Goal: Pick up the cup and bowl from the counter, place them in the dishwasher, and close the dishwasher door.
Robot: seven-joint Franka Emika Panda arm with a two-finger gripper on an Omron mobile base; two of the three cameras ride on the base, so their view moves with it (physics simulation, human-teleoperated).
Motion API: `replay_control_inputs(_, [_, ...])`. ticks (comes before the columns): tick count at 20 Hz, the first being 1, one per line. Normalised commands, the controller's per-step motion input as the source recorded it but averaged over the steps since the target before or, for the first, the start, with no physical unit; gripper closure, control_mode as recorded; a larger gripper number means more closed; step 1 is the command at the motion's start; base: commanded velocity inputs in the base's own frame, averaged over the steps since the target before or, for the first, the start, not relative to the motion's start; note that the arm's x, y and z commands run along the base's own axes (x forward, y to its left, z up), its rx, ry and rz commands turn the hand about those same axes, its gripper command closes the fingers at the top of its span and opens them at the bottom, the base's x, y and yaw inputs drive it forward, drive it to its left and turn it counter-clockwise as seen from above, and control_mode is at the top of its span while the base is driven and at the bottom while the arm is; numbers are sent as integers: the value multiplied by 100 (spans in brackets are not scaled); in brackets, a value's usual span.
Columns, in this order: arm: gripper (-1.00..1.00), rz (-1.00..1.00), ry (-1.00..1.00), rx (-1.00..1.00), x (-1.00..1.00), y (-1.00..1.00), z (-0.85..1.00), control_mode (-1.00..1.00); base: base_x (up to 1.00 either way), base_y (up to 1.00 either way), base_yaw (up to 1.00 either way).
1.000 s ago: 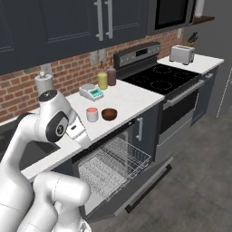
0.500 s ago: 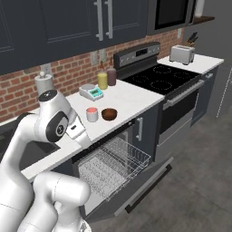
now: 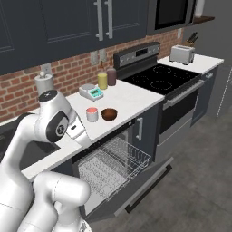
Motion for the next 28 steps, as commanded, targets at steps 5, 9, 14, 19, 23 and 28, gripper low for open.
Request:
replay_control_inputs(5, [-100, 4, 5, 0, 50, 5, 0, -100, 0, 0, 0])
replay_control_inputs(9, [-100, 11, 4, 0, 87, 16, 0, -100, 0, 0, 0])
replay_control_inputs(14, [-100, 15, 7, 0, 76, 10, 0, -100, 0, 0, 0])
replay_control_inputs(19, [-100, 6, 8, 0, 47, 13, -2, -100, 0, 0, 0])
replay_control_inputs(23, [-100, -1, 0, 0, 34, 11, -1, -100, 0, 0, 0])
replay_control_inputs(28, [-100, -4, -2, 4, 15, 7, -18, -100, 0, 0, 0])
